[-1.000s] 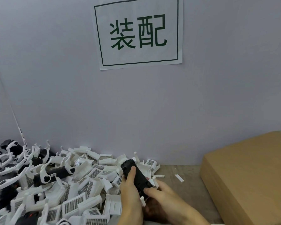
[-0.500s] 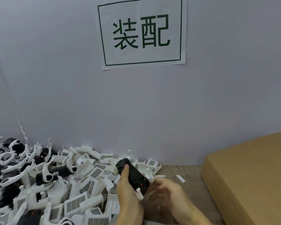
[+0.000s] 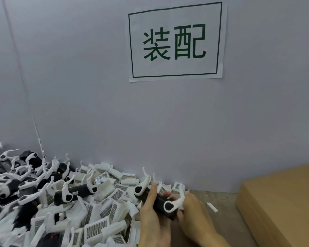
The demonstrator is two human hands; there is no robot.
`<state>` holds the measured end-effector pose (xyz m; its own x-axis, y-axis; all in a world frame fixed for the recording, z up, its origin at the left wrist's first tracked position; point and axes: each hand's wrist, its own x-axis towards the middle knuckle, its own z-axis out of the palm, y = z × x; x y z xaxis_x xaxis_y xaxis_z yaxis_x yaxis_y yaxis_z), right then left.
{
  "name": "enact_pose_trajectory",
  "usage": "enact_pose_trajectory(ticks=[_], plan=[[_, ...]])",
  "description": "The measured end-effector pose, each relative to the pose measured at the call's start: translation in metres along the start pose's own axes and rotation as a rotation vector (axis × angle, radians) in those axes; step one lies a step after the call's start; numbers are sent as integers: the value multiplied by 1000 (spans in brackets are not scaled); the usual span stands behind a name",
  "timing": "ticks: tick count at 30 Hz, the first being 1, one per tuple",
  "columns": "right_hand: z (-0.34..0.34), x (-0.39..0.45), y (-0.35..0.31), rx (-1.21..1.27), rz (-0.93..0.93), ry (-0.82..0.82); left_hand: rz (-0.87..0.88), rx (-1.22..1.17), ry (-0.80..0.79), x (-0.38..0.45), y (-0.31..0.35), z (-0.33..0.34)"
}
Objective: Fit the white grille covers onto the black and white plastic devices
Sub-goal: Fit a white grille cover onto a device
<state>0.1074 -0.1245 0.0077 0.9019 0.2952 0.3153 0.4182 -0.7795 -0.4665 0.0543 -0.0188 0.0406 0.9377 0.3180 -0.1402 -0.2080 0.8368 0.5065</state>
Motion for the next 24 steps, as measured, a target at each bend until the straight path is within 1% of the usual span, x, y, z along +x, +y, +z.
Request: enact_pose_trajectory(ticks=[2,3,5,6,8,10,12,14,15,16,17,18,20,21,22,24], plan=[[3,-1,6,96,75,66,55,113,79,7,-2,-1],[1,0,9,183,133,139,75,179,111,11,-4,-3],[-10,2,13,415,312,317,99,283,139,19,-9,-10],[-16,2,16,534,406,381,98,309,139,21,-10,-12],[-25,-3,21,709,538,454,69,326,112,22,-15,-12],[-31,-10,26,741,577,509,43,444,85,23,-22,-13],[-34,-15,22,716,543,577,72,620,36,19,-29,-14],[-38,-18,9,719,432,609,119,787,-17,19,-37,-18],[-39,-20,0,729,361,600,152,846,-45,18,-40,-19],[-38,-22,-9,734,294,569,174,868,-71,18,-42,-19],[-36,-24,-17,723,236,527,157,864,-92,16,-43,-17],[-33,-27,-23,686,189,490,105,825,-102,16,-44,-16],[-25,-30,-28,582,136,481,-12,645,-122,13,-42,-10],[-23,-30,-28,523,127,495,-21,609,-121,13,-42,-9],[-22,-29,-26,465,132,503,-14,624,-123,13,-44,-9],[-24,-28,-20,411,164,486,39,782,-187,7,-45,-8]])
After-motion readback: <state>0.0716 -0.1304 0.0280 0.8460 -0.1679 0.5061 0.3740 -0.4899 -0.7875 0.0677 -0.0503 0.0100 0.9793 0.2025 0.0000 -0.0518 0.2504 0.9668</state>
